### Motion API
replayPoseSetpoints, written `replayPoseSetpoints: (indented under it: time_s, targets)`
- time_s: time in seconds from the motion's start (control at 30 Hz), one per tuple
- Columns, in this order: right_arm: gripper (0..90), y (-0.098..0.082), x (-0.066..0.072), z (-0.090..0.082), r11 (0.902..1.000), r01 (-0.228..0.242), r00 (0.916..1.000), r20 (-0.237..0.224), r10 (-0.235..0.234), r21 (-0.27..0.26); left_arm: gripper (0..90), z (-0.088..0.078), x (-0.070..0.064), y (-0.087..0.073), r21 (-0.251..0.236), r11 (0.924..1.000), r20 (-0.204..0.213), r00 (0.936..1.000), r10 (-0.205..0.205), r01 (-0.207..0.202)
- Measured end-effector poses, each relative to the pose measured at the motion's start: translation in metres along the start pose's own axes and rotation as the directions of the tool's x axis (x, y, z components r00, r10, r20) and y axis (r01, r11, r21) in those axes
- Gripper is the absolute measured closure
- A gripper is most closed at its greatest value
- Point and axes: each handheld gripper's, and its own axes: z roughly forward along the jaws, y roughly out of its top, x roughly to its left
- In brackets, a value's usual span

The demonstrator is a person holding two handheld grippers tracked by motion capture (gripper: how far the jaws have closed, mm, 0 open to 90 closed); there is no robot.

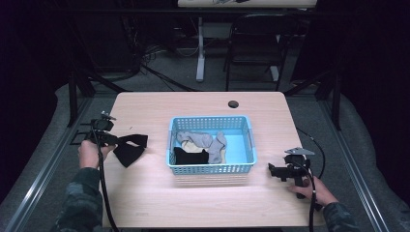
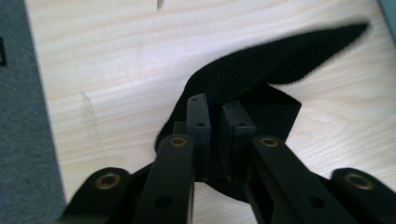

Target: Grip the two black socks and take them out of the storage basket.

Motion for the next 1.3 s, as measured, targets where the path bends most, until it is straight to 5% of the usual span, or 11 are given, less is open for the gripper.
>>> replayPoseSetpoints:
  time_s: [0.17,0.37,0.6,0.77,1.13,1.3]
  targets:
    - [0.0,0.000,0.000,0.000,1.0000,0.000,1.0000,0.000,0.000,0.000,40.0,-0.002,0.002,-0.003,-0.024,0.9986,-0.016,0.9988,-0.047,0.046]
    - [0.0,0.000,0.000,0.000,1.0000,-0.001,1.0000,0.000,0.001,0.001,17.9,-0.026,-0.006,-0.001,-0.098,0.9948,-0.018,0.9995,-0.027,0.025]
    - [0.0,0.000,0.000,0.000,1.0000,0.000,1.0000,0.000,0.000,0.001,12.7,-0.055,-0.030,0.011,-0.172,0.9837,-0.015,0.9986,0.050,-0.052]
    - [0.0,0.000,0.000,0.000,1.0000,0.000,1.0000,-0.001,0.000,0.001,7.4,-0.070,-0.058,0.023,-0.208,0.9696,-0.007,0.9915,0.130,-0.128]
    - [0.0,0.000,0.000,0.000,1.0000,0.000,1.0000,0.000,0.000,0.001,0.0,-0.083,-0.104,0.042,-0.258,0.9361,0.008,0.9683,0.250,-0.239]
    - [0.0,0.000,0.000,0.000,1.0000,0.000,1.0000,0.000,0.000,0.001,0.0,-0.078,-0.129,0.051,-0.257,0.9197,0.030,0.9488,0.314,-0.296]
